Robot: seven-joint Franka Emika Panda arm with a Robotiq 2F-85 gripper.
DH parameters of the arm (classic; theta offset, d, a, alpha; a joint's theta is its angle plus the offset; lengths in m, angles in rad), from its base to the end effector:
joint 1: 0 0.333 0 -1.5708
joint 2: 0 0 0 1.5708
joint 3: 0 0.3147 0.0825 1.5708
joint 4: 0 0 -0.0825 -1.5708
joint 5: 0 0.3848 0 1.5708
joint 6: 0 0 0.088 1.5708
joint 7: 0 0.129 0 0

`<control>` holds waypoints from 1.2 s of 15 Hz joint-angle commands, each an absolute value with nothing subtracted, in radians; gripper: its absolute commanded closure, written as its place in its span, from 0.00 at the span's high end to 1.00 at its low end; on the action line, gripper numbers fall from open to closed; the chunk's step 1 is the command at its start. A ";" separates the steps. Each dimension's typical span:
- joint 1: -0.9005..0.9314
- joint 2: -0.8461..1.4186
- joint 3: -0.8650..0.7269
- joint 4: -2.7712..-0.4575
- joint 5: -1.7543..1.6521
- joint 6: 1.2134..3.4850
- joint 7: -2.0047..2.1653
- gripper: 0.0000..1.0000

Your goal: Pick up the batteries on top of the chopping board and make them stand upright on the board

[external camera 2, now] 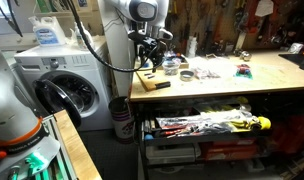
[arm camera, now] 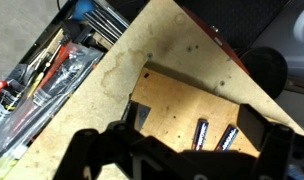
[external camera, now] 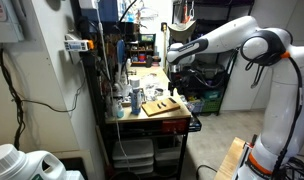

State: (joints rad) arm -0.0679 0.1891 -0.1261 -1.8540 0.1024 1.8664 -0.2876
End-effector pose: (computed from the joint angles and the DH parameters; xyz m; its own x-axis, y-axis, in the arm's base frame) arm 0.5759 -0.1004 0.3836 0.9869 0.0632 -0.1486 0.0463 -0.9924 -0.1144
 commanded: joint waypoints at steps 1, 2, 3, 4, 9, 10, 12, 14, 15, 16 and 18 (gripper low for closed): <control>-0.092 0.216 -0.100 -1.828 0.105 1.856 -0.284 1.00; -0.094 0.235 -0.097 -1.809 0.108 1.852 -0.284 1.00; -0.095 0.246 -0.096 -1.799 0.109 1.850 -0.283 1.00; -0.095 0.250 -0.096 -1.793 0.109 1.847 -0.283 1.00; -0.102 0.273 -0.086 -1.757 0.138 1.815 -0.288 1.00; -0.102 0.283 -0.079 -1.742 0.135 1.803 -0.300 1.00; -0.097 0.302 -0.069 -1.718 0.126 1.792 -0.287 1.00; -0.096 0.334 -0.062 -1.678 0.120 1.768 -0.272 1.00; -0.095 0.352 -0.059 -1.655 0.116 1.754 -0.264 1.00; -0.094 0.368 -0.058 -1.636 0.111 1.744 -0.252 1.00; -0.094 0.407 -0.054 -1.587 0.112 1.711 -0.230 1.00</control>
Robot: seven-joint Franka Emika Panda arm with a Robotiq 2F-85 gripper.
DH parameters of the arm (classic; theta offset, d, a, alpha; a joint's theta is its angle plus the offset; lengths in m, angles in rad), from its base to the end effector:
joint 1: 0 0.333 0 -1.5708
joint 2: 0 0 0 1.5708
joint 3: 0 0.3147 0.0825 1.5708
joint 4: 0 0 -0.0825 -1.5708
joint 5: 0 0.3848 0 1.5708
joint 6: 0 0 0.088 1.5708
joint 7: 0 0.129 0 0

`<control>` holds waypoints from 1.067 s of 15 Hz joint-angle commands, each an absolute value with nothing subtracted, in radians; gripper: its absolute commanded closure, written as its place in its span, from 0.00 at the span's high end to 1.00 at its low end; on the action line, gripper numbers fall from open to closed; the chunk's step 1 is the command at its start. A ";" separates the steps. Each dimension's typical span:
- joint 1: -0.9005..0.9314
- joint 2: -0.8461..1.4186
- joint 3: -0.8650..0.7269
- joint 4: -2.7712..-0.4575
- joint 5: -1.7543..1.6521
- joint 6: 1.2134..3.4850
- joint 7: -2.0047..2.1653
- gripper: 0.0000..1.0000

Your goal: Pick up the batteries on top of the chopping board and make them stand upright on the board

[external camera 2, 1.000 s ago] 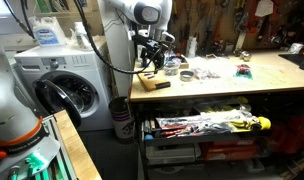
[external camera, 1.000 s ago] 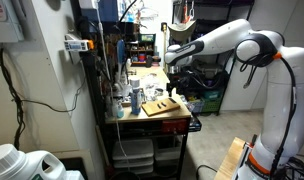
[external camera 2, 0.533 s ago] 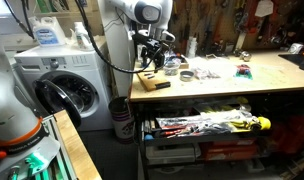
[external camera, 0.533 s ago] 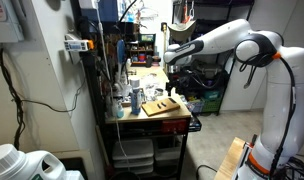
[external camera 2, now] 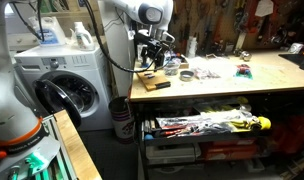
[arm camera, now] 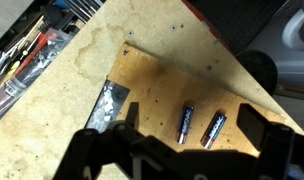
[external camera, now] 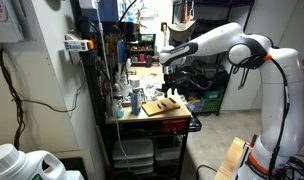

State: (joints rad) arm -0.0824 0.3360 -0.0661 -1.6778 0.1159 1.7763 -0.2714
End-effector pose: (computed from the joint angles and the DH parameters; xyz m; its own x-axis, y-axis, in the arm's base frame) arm 0.6156 -0.0764 0.3672 0.9738 0.0997 -0.2045 0.0710 -0.9872 -0.1429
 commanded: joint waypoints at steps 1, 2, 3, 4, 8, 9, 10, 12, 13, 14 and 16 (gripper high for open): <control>-0.094 0.424 -0.052 -1.566 0.114 1.694 -0.219 0.99; -0.093 0.442 -0.053 -1.546 0.111 1.679 -0.199 1.00; -0.089 0.458 -0.055 -1.529 0.102 1.680 -0.173 1.00; -0.090 0.475 -0.055 -1.508 0.102 1.667 -0.159 1.00; -0.078 0.517 -0.057 -1.471 0.072 1.688 -0.101 0.99; -0.077 0.525 -0.057 -1.464 0.067 1.689 -0.091 0.90; -0.077 0.532 -0.056 -1.457 0.066 1.690 -0.084 0.88; -0.076 0.545 -0.056 -1.447 0.063 1.697 -0.076 0.68; -0.076 0.551 -0.054 -1.441 0.064 1.696 -0.073 0.62; -0.077 0.555 -0.052 -1.437 0.065 1.696 -0.076 0.58; -0.078 0.564 -0.051 -1.431 0.066 1.695 -0.077 0.60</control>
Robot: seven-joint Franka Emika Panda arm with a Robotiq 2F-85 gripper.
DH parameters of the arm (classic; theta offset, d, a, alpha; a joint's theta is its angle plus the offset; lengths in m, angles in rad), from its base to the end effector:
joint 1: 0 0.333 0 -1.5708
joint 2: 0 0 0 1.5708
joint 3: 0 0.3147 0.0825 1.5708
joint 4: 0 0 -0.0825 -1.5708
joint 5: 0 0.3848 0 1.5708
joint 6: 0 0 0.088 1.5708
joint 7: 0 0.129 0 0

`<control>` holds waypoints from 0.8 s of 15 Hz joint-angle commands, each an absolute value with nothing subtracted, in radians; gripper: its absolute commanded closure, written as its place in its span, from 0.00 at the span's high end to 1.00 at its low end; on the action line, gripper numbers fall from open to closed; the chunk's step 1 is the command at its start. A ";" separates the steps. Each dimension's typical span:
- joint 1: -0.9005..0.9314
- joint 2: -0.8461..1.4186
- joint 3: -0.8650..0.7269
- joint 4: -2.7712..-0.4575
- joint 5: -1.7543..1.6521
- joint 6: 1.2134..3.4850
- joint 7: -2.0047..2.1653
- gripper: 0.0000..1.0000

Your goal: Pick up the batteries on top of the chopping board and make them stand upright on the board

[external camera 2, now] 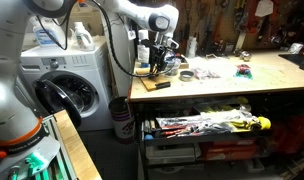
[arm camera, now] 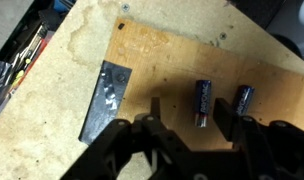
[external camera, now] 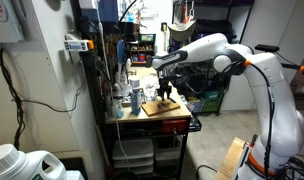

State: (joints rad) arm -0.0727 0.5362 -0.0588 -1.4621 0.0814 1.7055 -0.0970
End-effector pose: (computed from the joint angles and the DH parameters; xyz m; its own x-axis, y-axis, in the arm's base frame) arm 0.6594 -0.0723 0.3286 0.9585 -0.0409 -0.2822 -0.0636 -0.9954 -0.0717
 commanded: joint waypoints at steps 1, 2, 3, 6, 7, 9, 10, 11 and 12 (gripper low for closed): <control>-0.077 0.566 -0.051 -1.431 0.065 1.699 -0.076 0.63; -0.079 0.569 -0.048 -1.429 0.070 1.700 -0.080 0.65; -0.078 0.571 -0.048 -1.427 0.070 1.700 -0.076 0.71; -0.068 0.565 -0.048 -1.443 0.063 1.721 -0.064 0.73; -0.067 0.564 -0.047 -1.443 0.064 1.722 -0.060 0.68; -0.064 0.564 -0.048 -1.442 0.063 1.725 -0.053 0.60; -0.063 0.565 -0.048 -1.443 0.061 1.728 -0.051 0.50; -0.063 0.565 -0.049 -1.443 0.060 1.731 -0.050 0.54; -0.062 0.565 -0.049 -1.445 0.058 1.735 -0.049 0.52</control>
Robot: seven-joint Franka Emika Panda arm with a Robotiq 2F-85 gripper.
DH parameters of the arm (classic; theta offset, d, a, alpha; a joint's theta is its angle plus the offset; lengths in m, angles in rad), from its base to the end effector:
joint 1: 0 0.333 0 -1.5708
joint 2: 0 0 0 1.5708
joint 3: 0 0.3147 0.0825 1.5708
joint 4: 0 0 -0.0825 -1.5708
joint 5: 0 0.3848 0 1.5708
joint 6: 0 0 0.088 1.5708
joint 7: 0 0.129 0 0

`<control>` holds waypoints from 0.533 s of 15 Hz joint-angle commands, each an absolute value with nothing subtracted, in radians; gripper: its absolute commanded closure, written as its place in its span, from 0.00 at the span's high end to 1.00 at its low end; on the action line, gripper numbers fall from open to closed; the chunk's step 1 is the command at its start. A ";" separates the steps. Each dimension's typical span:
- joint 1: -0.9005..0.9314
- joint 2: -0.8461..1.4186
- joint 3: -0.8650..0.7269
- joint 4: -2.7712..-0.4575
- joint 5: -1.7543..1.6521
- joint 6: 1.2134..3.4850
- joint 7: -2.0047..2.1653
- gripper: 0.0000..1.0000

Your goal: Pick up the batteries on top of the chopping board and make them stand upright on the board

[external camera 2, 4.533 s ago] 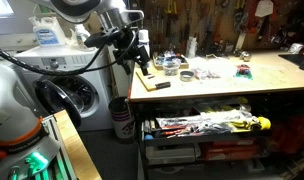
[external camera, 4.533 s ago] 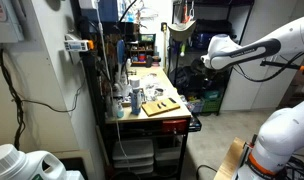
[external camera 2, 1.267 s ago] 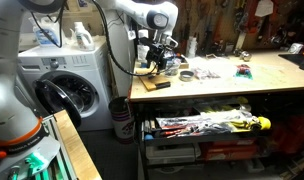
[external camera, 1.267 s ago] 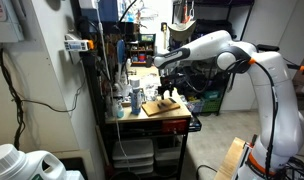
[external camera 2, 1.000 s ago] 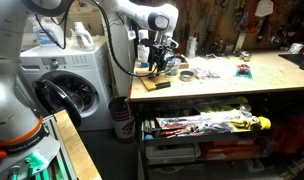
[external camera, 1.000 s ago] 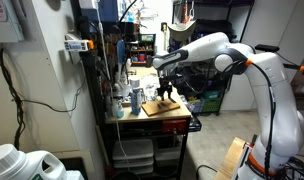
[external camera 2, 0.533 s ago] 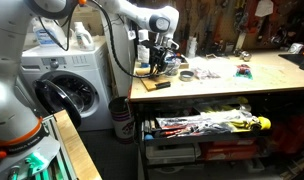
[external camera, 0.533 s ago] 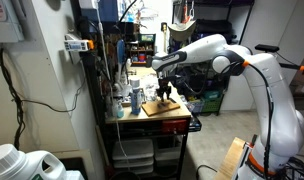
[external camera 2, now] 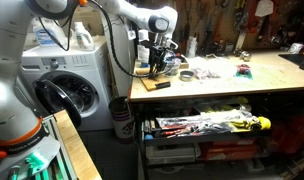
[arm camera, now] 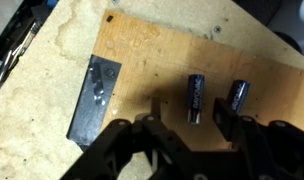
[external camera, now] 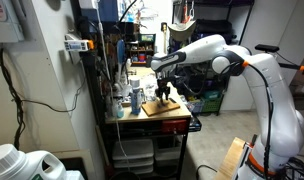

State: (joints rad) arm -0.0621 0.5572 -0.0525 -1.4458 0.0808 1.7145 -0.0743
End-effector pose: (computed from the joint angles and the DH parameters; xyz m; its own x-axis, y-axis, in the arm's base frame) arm 0.6654 -0.0622 0.3220 0.9589 -0.0476 -0.2797 -0.0689 -0.9954 -0.0666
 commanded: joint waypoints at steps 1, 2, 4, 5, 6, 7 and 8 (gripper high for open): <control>-0.061 0.564 -0.049 -1.447 0.055 1.739 -0.047 0.51; -0.059 0.565 -0.050 -1.448 0.051 1.744 -0.045 0.54; -0.059 0.565 -0.050 -1.449 0.046 1.752 -0.038 0.54; -0.058 0.566 -0.049 -1.451 0.045 1.755 -0.036 0.54; -0.056 0.566 -0.048 -1.452 0.042 1.759 -0.035 0.54; -0.056 0.567 -0.048 -1.453 0.041 1.761 -0.034 0.53; -0.055 0.568 -0.048 -1.453 0.040 1.763 -0.032 0.52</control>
State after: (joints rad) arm -0.0570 0.5616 -0.0520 -1.4458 0.0581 1.7421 -0.0572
